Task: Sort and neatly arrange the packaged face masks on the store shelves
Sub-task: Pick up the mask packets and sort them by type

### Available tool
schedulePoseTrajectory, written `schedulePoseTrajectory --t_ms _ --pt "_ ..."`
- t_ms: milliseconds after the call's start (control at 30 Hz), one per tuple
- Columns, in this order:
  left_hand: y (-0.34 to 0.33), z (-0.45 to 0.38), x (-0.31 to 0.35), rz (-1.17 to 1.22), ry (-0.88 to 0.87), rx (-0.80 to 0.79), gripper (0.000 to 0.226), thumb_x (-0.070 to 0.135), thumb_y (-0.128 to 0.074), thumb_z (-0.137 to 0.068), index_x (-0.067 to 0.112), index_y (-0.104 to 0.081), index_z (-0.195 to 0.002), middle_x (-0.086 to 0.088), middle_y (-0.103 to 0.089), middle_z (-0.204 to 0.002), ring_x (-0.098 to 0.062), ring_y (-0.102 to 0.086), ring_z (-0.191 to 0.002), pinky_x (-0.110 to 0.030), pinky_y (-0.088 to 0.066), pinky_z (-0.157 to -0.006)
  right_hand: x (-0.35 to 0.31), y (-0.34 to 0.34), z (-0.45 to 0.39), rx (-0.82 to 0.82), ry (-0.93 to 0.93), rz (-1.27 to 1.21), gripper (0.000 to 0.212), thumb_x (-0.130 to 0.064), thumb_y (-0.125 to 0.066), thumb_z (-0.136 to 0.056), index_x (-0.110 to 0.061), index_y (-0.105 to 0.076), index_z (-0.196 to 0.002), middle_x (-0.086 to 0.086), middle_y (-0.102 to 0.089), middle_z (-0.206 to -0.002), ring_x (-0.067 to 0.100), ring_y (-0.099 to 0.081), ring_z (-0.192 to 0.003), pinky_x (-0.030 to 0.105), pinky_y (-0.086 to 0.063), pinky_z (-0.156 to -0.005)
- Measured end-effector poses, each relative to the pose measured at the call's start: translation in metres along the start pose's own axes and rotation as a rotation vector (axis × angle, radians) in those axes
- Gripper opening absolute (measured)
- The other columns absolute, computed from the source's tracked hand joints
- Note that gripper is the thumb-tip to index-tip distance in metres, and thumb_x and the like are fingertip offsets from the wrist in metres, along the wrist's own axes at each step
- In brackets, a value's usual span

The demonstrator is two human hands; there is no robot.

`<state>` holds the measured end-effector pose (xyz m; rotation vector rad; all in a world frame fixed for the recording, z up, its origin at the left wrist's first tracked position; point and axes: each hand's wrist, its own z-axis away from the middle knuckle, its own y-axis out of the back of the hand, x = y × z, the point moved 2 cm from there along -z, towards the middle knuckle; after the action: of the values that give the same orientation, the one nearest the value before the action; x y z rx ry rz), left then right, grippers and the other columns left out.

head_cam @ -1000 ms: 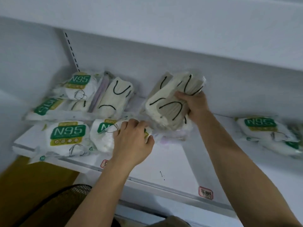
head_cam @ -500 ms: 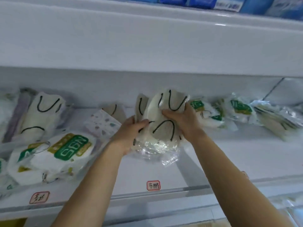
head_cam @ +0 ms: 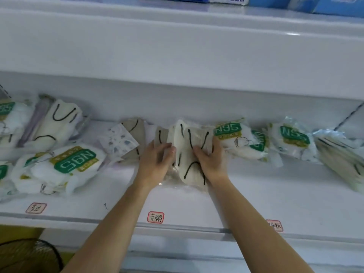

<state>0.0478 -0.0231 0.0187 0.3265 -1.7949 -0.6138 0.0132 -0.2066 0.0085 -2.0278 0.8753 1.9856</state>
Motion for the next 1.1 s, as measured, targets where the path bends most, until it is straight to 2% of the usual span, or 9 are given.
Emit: schedulePoseTrajectory --t_ms 100,200,333,433,600,800,933,1033,1100 --pt "-0.005 0.005 0.008 0.032 0.102 0.044 0.044 0.047 -0.055 -0.091 0.007 -0.072 -0.090 0.001 -0.058 -0.087 -0.021 -0.059 -0.094 -0.037 -0.048 -0.086 -0.003 0.002 0.001 -0.029 0.036 0.013 0.033 -0.031 -0.080 -0.080 -0.029 -0.061 -0.108 -0.009 -0.072 -0.103 0.014 -0.068 -0.096 0.042 -0.057 -0.086" --pt "0.002 0.002 0.016 -0.149 0.319 0.045 0.022 0.039 -0.056 -0.090 0.023 -0.066 -0.078 -0.005 -0.060 -0.093 -0.032 -0.063 -0.097 -0.048 -0.054 -0.089 -0.001 0.006 0.001 -0.017 0.007 0.003 0.035 -0.028 -0.083 -0.079 -0.024 -0.063 -0.109 -0.007 -0.073 -0.101 0.015 -0.069 -0.093 0.041 -0.057 -0.085" --pt "0.004 -0.005 0.042 -0.467 0.334 -0.010 0.030 0.041 -0.050 -0.089 0.014 -0.050 -0.074 -0.013 -0.061 -0.084 -0.035 -0.060 -0.089 -0.037 -0.048 -0.073 0.000 0.008 -0.002 0.004 0.005 0.008 0.033 -0.025 -0.080 -0.083 -0.017 -0.063 -0.110 -0.004 -0.072 -0.101 0.017 -0.066 -0.092 0.035 -0.054 -0.083" --pt "-0.006 -0.009 0.055 -0.351 0.407 -0.121 0.031 0.041 -0.059 -0.094 0.012 -0.052 -0.091 0.001 -0.061 -0.087 -0.020 -0.058 -0.080 -0.030 -0.039 -0.064 -0.001 0.009 -0.003 -0.001 0.013 -0.001 0.027 -0.021 -0.076 -0.086 -0.014 -0.063 -0.108 -0.004 -0.070 -0.097 0.016 -0.064 -0.088 0.031 -0.049 -0.079" --pt "0.000 -0.014 0.053 -0.085 0.531 -0.121 0.043 0.049 -0.080 -0.068 0.013 -0.074 -0.091 -0.004 -0.078 -0.085 -0.022 -0.075 -0.079 -0.040 -0.062 -0.075 -0.002 0.014 -0.002 -0.037 -0.010 0.025 0.032 -0.021 -0.071 -0.088 -0.012 -0.061 -0.118 0.002 -0.071 -0.110 0.023 -0.066 -0.100 0.037 -0.053 -0.089" --pt "-0.012 -0.010 0.058 0.126 0.467 -0.091 0.016 0.020 -0.079 -0.083 0.018 -0.067 -0.095 0.006 -0.070 -0.081 -0.001 -0.065 -0.063 -0.008 -0.041 -0.043 0.000 0.014 -0.002 -0.069 -0.031 -0.001 0.056 -0.033 -0.066 -0.084 -0.009 -0.057 -0.133 0.006 -0.071 -0.120 0.027 -0.066 -0.111 0.047 -0.054 -0.096" --pt "-0.007 -0.005 0.060 0.299 0.421 -0.011 0.030 0.014 -0.084 -0.080 0.016 -0.062 -0.101 0.002 -0.070 -0.092 -0.006 -0.068 -0.077 -0.013 -0.050 -0.055 -0.001 0.016 -0.001 -0.079 -0.026 -0.051 0.031 -0.025 -0.068 -0.088 -0.015 -0.062 -0.117 -0.003 -0.072 -0.104 0.022 -0.068 -0.096 0.046 -0.056 -0.090" --pt "0.006 0.007 0.047 0.464 0.466 0.143 0.049 0.026 -0.088 -0.068 0.018 -0.064 -0.109 -0.005 -0.075 -0.100 -0.020 -0.074 -0.089 -0.039 -0.062 -0.076 0.004 0.014 -0.004 -0.053 -0.035 -0.086 0.018 -0.023 -0.069 -0.087 -0.018 -0.063 -0.103 -0.007 -0.072 -0.095 0.021 -0.068 -0.092 0.044 -0.056 -0.085" --pt "0.017 0.021 0.032 0.785 0.509 0.273 0.049 0.016 -0.085 -0.077 0.013 -0.065 -0.121 -0.012 -0.077 -0.110 -0.028 -0.077 -0.092 -0.041 -0.063 -0.073 0.006 0.013 -0.006 -0.015 -0.042 -0.093 0.014 -0.014 -0.071 -0.088 -0.018 -0.063 -0.098 -0.009 -0.070 -0.090 0.022 -0.069 -0.092 0.034 -0.052 -0.080"
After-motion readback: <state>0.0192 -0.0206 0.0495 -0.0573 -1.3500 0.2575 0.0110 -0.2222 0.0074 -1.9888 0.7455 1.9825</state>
